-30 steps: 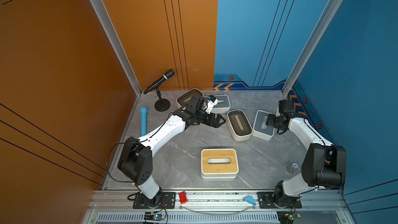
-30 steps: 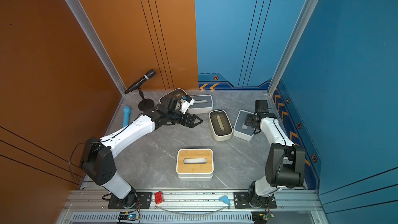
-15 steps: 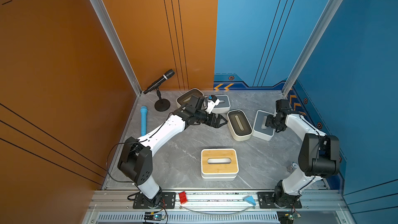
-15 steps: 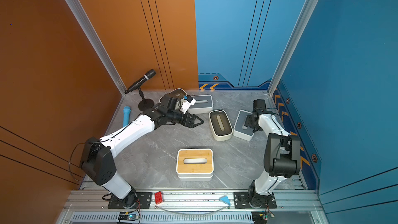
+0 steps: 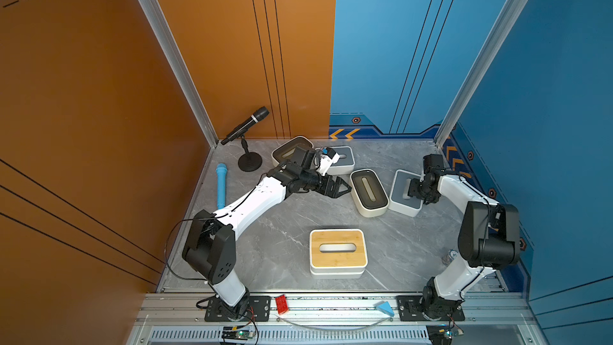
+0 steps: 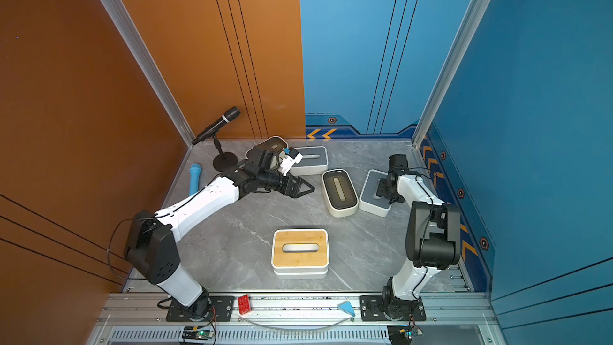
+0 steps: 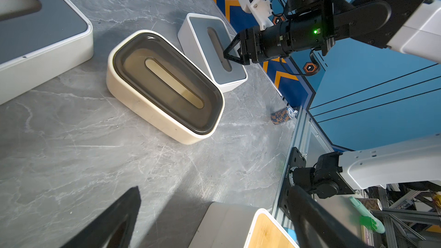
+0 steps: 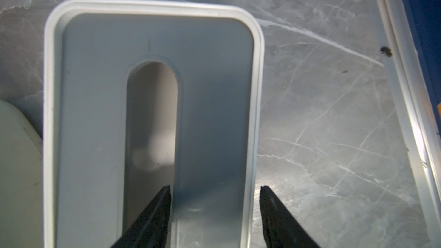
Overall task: Stack the tissue boxes
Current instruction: Pick up the tissue box from the center of the board.
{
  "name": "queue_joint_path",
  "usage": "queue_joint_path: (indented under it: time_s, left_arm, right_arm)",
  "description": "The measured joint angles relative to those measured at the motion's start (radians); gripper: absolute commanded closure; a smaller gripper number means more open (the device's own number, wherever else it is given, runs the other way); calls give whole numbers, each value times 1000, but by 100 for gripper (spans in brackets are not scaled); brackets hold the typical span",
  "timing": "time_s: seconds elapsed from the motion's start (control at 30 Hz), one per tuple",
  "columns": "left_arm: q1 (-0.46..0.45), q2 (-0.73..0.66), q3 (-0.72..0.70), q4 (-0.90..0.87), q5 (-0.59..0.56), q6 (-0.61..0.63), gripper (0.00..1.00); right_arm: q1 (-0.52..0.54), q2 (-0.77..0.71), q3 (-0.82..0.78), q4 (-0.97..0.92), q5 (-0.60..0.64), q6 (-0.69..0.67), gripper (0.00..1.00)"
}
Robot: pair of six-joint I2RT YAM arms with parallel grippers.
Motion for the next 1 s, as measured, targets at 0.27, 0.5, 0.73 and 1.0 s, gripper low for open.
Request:
queue_joint_path:
  time_s: [0.27,0.5,0.73,1.0]
  left_arm:
    - [0,0,0,0,22,0,2]
    - [0,0,0,0,26,0,2]
    - [0,0,0,8,50,0,2]
    - [10,-9,0,8,51,1,2]
  right_arm:
    - [-2,24,2,0,-6,-8,42]
    - [-2,24,2,0,-8,-8,44]
    - [-3,24,2,-1,-2,-12,55]
    - [-26,3,0,-20,12,-12,61]
